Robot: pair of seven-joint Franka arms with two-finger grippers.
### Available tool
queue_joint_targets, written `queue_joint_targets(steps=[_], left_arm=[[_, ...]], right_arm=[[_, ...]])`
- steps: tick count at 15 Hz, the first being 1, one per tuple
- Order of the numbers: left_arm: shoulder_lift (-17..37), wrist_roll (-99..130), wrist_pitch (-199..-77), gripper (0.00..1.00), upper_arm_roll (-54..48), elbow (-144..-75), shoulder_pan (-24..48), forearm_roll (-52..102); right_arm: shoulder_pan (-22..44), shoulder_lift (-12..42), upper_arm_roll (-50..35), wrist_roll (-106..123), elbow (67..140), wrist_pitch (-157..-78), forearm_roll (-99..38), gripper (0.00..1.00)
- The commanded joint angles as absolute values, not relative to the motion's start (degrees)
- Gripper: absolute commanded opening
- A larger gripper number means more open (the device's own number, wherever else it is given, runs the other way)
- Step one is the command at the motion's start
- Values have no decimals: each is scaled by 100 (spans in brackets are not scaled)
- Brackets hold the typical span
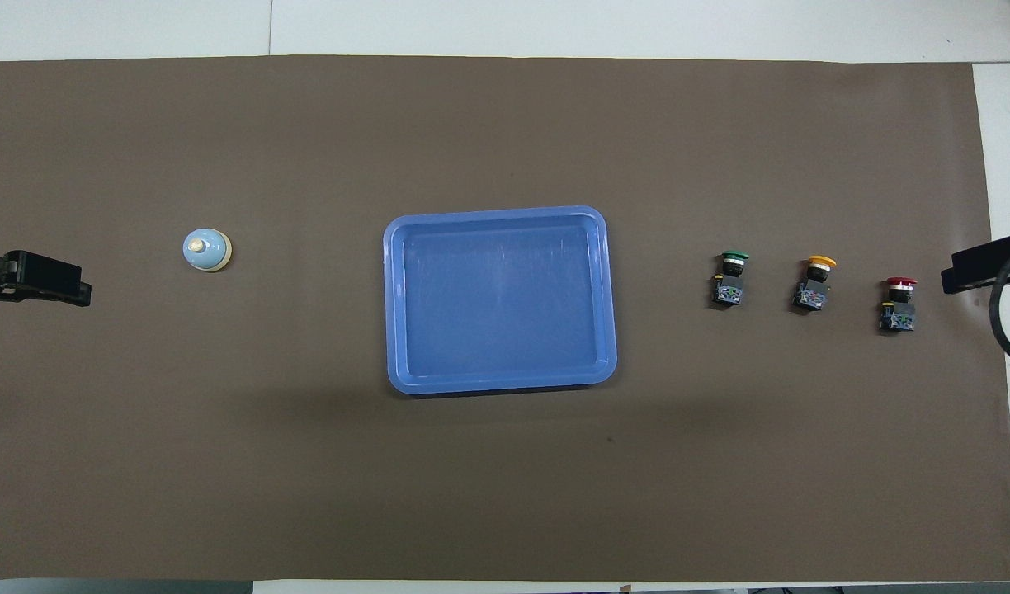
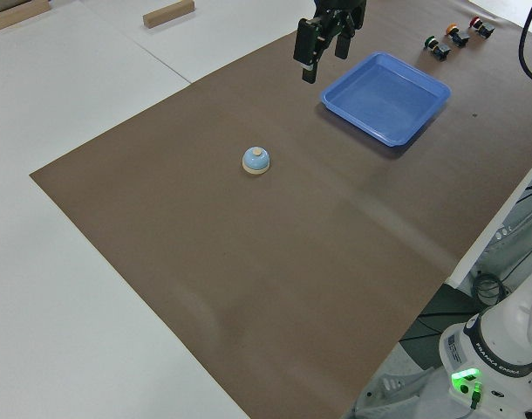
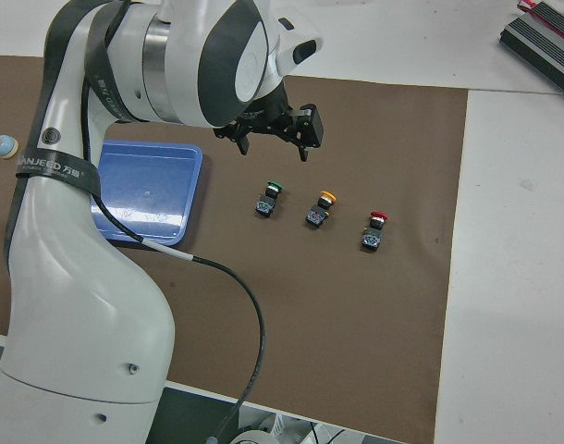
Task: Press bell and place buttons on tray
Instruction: 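Move the left gripper toward the silver desk bell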
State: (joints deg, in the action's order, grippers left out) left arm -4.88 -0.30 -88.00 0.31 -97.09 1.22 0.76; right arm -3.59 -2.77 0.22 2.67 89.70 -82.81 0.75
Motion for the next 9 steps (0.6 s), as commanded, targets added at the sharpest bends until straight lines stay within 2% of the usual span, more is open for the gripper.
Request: queue_joint_targets(steps=[1,4,5,7,8,9], left_arm=[[-571,0,-8788,100,62,-9756,132,36],[-580,209,-8903,100,79,-9860,123,18],[-650,446,-9277,78,79,-10053,123,18],[-624,440,-9640,6,79,-10221,114,18],[-528,439,-9781,0,70,-10283,114,18],[-414,431,-9991,0,70,-10362,114,18]], right_arm=[[-439,-290,-35,369,8965,-8200,114,100],[-439,-290,-35,369,8965,-8200,106,100],[-439,-290,-35,369,8965,-8200,114,100],[-439,-290,-35,369,8965,-8200,114,100],[-439,-290,-35,369,8965,-8200,114,100],[-439,-299,-35,369,8965,-8200,114,100]])
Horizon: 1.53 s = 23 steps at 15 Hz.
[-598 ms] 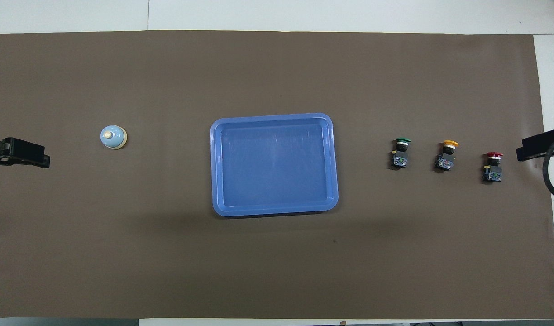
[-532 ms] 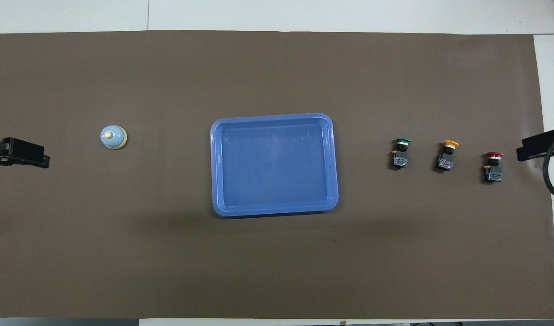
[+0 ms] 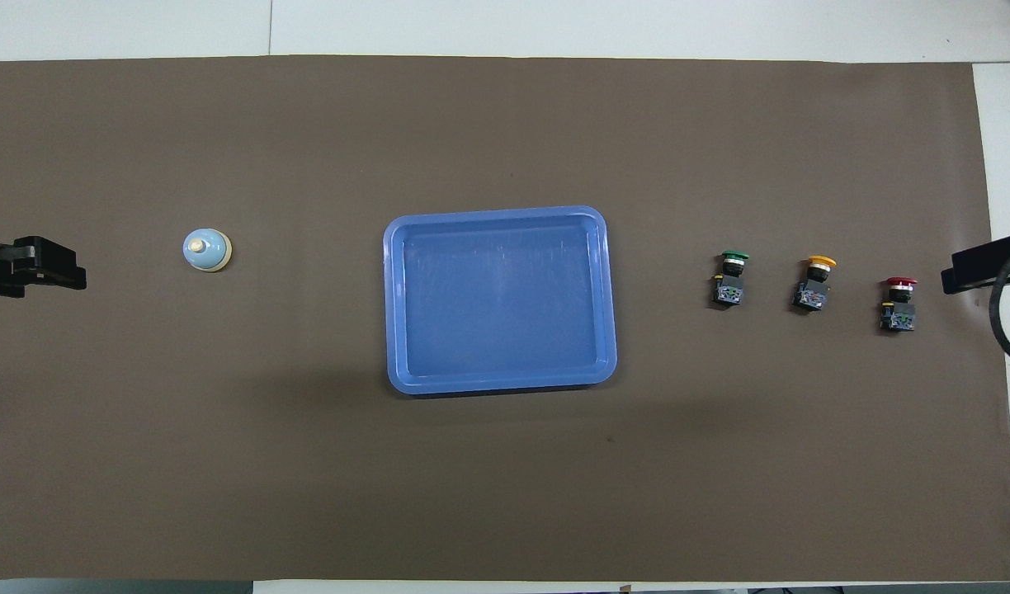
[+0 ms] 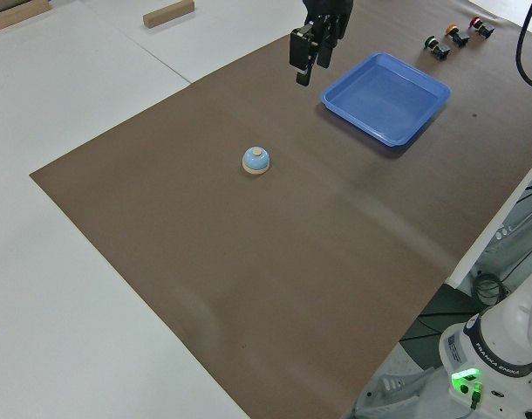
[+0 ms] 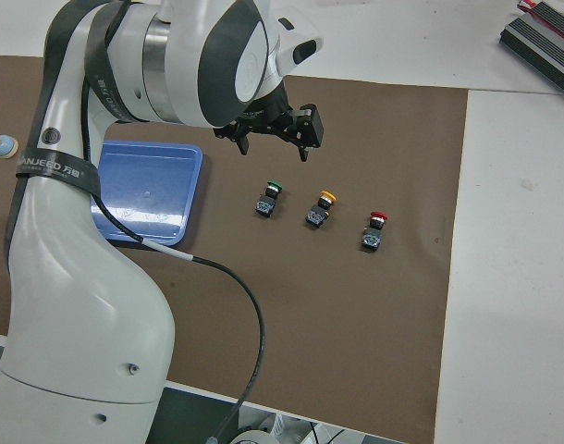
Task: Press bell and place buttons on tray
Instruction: 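Move the left gripper toward the silver desk bell, then press down on the desk bell with the left gripper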
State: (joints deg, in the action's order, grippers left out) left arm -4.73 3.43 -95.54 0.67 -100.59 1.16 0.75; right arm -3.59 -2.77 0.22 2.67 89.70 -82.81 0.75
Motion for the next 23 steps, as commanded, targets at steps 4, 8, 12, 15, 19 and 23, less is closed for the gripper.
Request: queue_joint_targets(steps=[4,8,12,15,19,23], left_arm=[[-20,264,-11064,0,70,-10933,-44,18],[746,202,-12013,0,70,-10916,-44,18],[1106,202,-12426,0,70,-10925,-18,18],[1327,211,-12709,0,79,-10925,0,18],[1458,281,-12770,0,79,-10898,35,26],[1599,474,-13016,0,79,-10899,193,26]], right_arm=[[-439,-299,-35,369,8965,-8200,114,100],[-439,-290,-35,369,8965,-8200,114,100],[-439,-299,-35,369,8965,-8200,114,100],[-439,-299,-35,369,8965,-8200,114,100],[-448,-290,-35,369,8965,-8200,106,100],[-431,-299,-44,369,8965,-8200,114,100]])
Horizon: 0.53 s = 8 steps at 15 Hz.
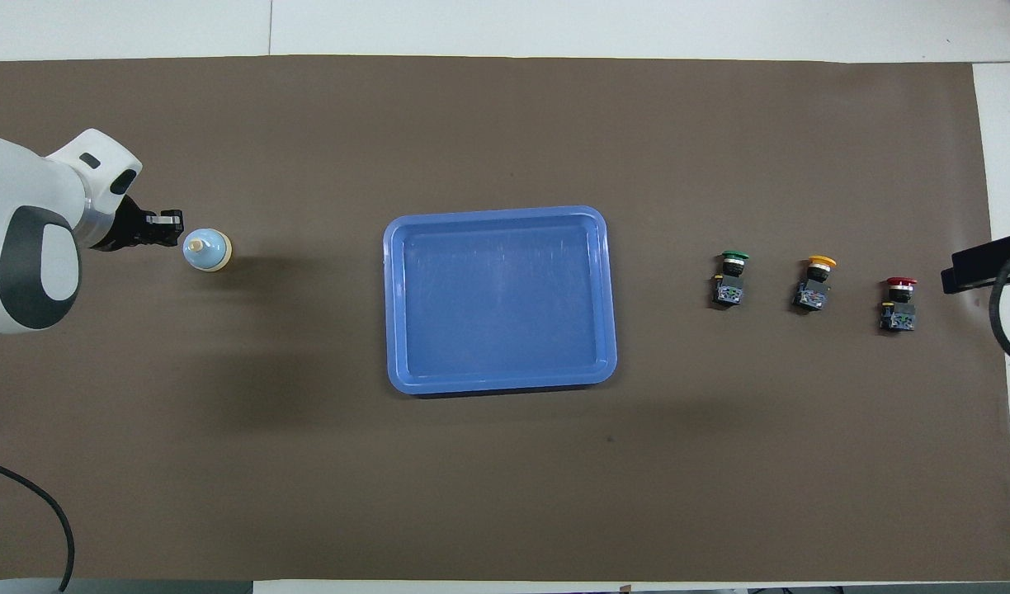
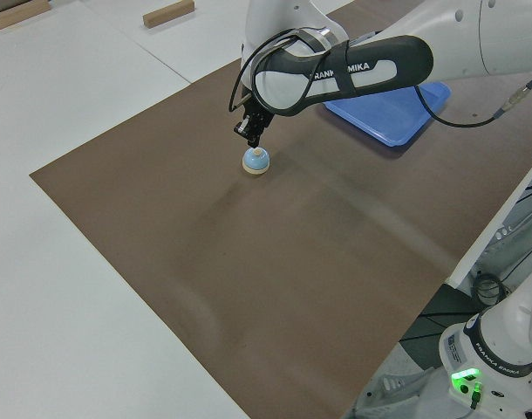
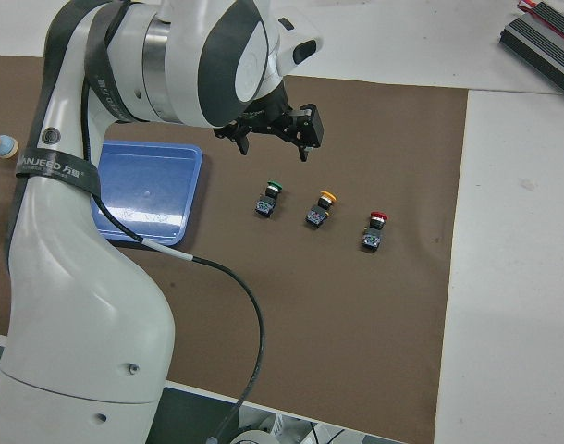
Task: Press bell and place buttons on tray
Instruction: 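Press down on the desk bell with the left gripper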
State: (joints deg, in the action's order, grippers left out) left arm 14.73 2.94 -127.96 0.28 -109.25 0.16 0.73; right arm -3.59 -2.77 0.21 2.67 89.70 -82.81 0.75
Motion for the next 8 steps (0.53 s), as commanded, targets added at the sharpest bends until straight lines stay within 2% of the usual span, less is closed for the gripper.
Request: queue_joint_targets(steps=[1,8], left_arm=[[1608,483,-13034,0,79,-10898,193,26],[1723,475,-13157,0,79,-10881,193,26]], right_arm=[[-431,-290,-35,369,8965,-8200,114,100],[-439,-299,-35,369,8965,-8200,114,100]])
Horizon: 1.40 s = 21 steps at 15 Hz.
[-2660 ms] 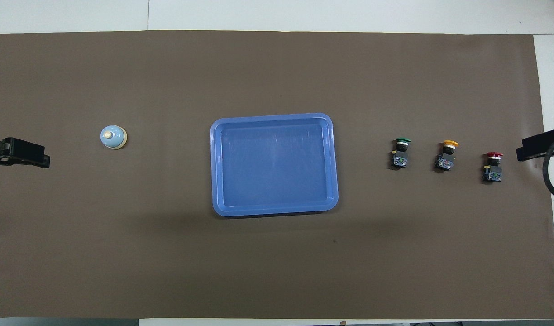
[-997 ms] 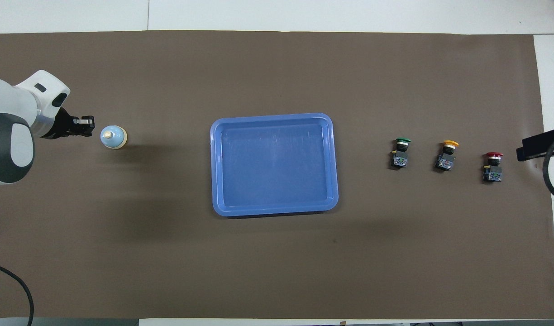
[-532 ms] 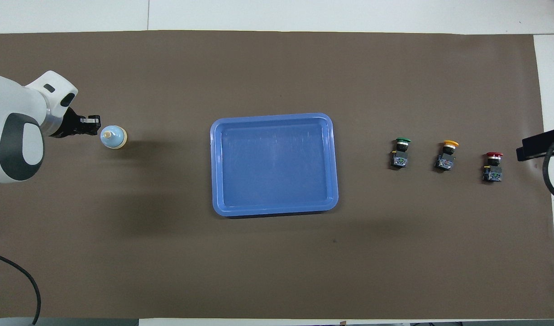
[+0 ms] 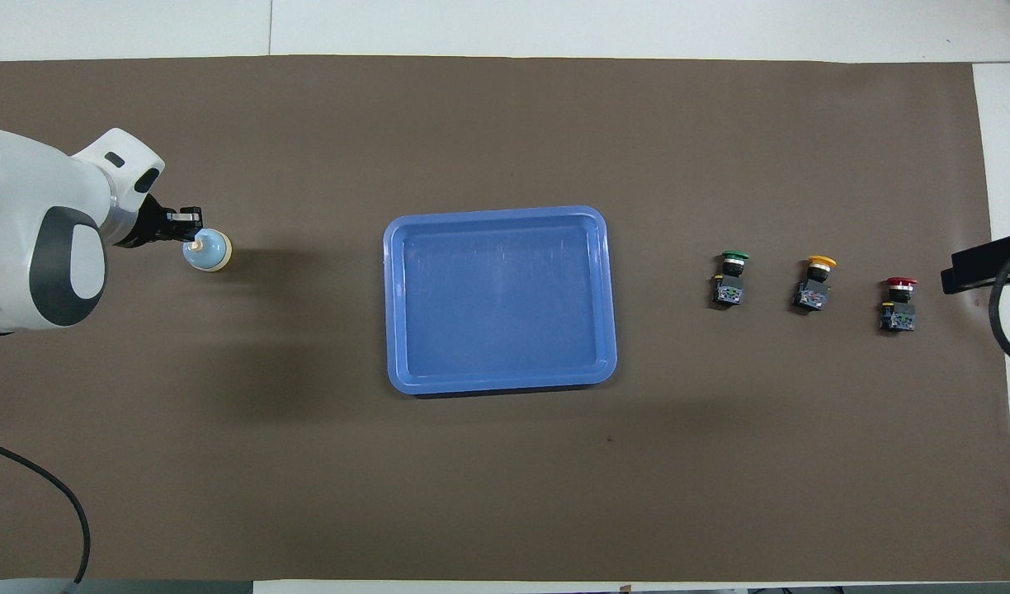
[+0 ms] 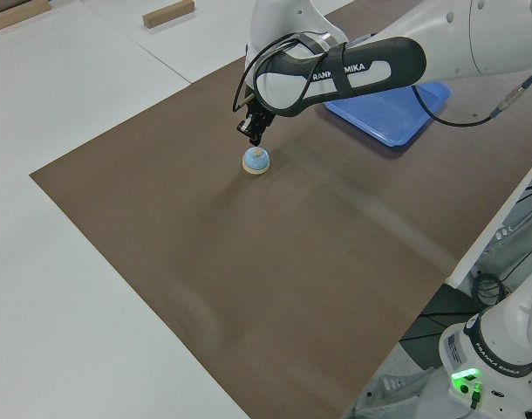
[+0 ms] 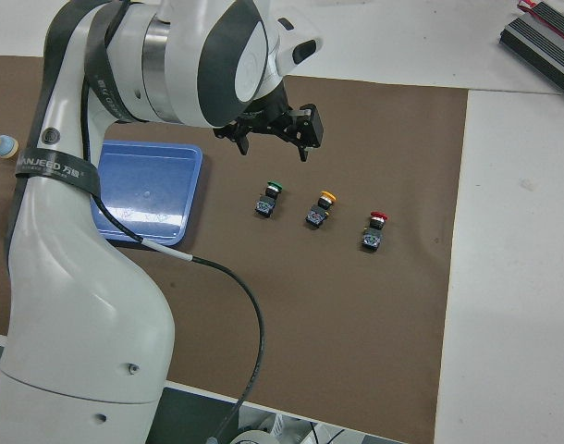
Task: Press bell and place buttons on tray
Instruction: 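Press down on the desk bell with the left gripper, then lift the left gripper off the bell while the right gripper reaches the green button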
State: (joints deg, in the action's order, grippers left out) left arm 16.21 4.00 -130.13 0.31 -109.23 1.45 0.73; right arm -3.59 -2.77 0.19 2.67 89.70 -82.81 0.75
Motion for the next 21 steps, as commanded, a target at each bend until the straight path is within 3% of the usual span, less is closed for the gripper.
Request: queue_joint_targets(steps=[1,10,14,15,18,21], left_arm=[[1731,475,-13183,0,79,-10890,185,26],[1960,571,-13527,0,88,-11048,255,26],[1584,563,-12651,0,88,-10715,167,26],[1399,571,-12256,11,88,-10636,167,26],[793,571,-11525,72,88,-10617,158,26],[222,519,-10875,100,88,-10635,158,26]], right_arm=[[-439,-299,-35,369,8965,-8200,114,100],[-483,-299,-35,387,8965,-8157,114,100],[-448,-360,-35,352,9078,-8130,114,100],[-431,-386,-35,352,9149,-8139,114,100],[-396,-597,-70,308,9613,-8558,114,100],[-237,-808,-79,10,10351,-9314,105,100]])
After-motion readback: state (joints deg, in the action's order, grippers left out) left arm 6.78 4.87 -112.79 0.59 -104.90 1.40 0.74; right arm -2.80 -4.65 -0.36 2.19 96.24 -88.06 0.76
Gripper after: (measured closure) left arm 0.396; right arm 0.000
